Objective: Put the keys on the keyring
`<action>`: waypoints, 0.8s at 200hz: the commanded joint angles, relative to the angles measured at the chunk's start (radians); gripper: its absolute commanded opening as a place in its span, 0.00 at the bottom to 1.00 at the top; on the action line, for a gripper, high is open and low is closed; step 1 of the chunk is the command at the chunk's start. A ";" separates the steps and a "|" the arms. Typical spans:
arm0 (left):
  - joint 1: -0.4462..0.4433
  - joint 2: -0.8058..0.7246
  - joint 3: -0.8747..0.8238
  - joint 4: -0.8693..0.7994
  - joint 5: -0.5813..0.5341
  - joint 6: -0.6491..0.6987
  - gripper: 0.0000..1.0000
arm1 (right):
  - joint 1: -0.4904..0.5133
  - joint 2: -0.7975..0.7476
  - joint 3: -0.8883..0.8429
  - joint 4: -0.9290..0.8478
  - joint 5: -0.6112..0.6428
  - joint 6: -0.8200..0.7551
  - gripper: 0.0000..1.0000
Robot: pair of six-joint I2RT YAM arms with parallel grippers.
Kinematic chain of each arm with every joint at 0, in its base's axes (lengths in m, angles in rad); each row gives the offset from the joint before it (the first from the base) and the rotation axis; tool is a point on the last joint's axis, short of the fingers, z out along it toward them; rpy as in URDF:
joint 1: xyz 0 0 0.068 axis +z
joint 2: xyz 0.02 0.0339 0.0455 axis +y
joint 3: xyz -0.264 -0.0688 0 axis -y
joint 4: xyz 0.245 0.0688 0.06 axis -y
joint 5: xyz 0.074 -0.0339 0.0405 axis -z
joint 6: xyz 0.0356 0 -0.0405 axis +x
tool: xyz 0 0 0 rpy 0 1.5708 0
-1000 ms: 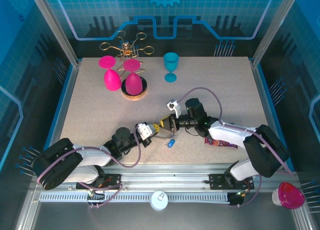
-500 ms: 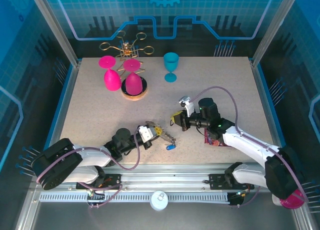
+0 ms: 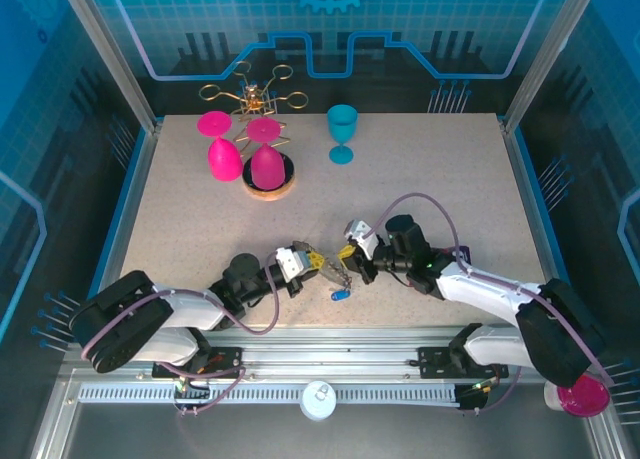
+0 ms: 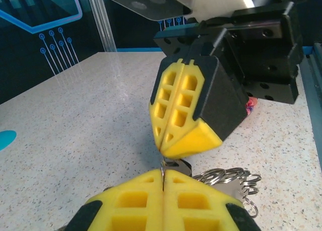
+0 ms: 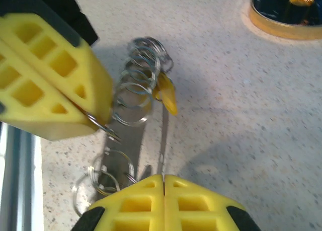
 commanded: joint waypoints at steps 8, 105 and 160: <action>0.006 0.013 -0.006 0.064 0.048 -0.029 0.00 | 0.012 0.025 -0.026 0.177 -0.098 0.040 0.00; 0.008 -0.025 -0.007 0.008 0.018 -0.018 0.00 | 0.004 -0.002 -0.098 0.283 -0.123 0.116 0.00; 0.005 -0.030 -0.003 -0.006 0.023 -0.017 0.00 | -0.002 -0.042 -0.125 0.308 -0.147 0.155 0.00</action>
